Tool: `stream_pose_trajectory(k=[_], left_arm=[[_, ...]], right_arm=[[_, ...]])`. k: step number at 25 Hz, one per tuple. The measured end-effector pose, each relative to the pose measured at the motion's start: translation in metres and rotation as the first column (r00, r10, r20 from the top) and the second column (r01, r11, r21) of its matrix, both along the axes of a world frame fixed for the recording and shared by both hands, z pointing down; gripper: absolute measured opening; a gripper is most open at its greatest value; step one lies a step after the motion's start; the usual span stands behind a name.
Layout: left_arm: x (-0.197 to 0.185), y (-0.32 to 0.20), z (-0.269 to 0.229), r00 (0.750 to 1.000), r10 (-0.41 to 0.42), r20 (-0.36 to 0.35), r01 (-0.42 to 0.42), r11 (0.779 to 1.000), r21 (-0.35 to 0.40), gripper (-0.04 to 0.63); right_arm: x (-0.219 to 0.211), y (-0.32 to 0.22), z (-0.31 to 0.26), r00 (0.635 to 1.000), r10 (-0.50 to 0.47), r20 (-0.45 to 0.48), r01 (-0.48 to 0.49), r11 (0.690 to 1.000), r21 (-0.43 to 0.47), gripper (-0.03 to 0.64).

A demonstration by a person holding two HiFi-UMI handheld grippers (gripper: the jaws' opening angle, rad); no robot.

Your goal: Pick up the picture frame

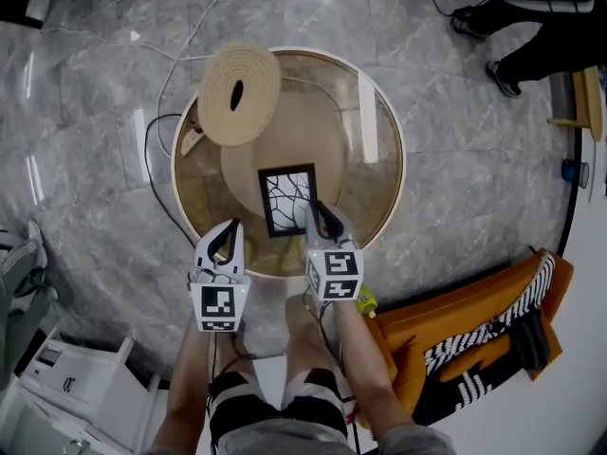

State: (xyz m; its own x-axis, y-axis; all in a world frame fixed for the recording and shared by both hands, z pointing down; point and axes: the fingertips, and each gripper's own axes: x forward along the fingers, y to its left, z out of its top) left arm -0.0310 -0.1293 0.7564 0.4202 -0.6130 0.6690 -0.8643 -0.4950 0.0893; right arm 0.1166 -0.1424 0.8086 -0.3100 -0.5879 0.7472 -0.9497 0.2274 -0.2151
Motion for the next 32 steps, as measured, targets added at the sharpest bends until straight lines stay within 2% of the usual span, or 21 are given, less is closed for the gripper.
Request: stream_pose_trajectory(k=[2, 6, 9, 15, 22, 32], left_arm=[[0.004, -0.004, -0.021, 1.000, -0.011, -0.007, 0.011, 1.000, 0.013, 0.017], [0.012, -0.013, -0.062, 0.999, 0.038, 0.009, -0.039, 0.996, 0.081, 0.017], [0.014, -0.020, -0.097, 0.999, 0.045, 0.008, -0.045, 0.992, 0.118, 0.017], [0.024, -0.035, -0.178, 0.997, 0.072, 0.004, -0.071, 0.977, 0.203, 0.017], [0.030, -0.030, -0.266, 0.995, 0.102, -0.001, -0.097, 0.953, 0.288, 0.017], [0.037, -0.005, -0.375, 0.989, 0.150, -0.010, -0.134, 0.910, 0.393, 0.017]], right_arm=[[0.004, -0.005, -0.024, 1.000, 0.010, 0.002, -0.010, 1.000, 0.029, 0.064], [0.015, -0.015, -0.077, 0.999, 0.041, 0.009, -0.042, 0.994, 0.100, 0.064], [0.020, -0.020, -0.118, 0.998, 0.060, 0.013, -0.061, 0.987, 0.148, 0.064], [0.028, -0.022, -0.202, 0.995, 0.093, 0.028, -0.097, 0.969, 0.228, 0.064], [0.034, -0.012, -0.293, 0.989, 0.140, 0.053, -0.150, 0.935, 0.321, 0.064], [0.043, 0.021, -0.414, 0.976, 0.195, 0.093, -0.216, 0.869, 0.445, 0.064]])
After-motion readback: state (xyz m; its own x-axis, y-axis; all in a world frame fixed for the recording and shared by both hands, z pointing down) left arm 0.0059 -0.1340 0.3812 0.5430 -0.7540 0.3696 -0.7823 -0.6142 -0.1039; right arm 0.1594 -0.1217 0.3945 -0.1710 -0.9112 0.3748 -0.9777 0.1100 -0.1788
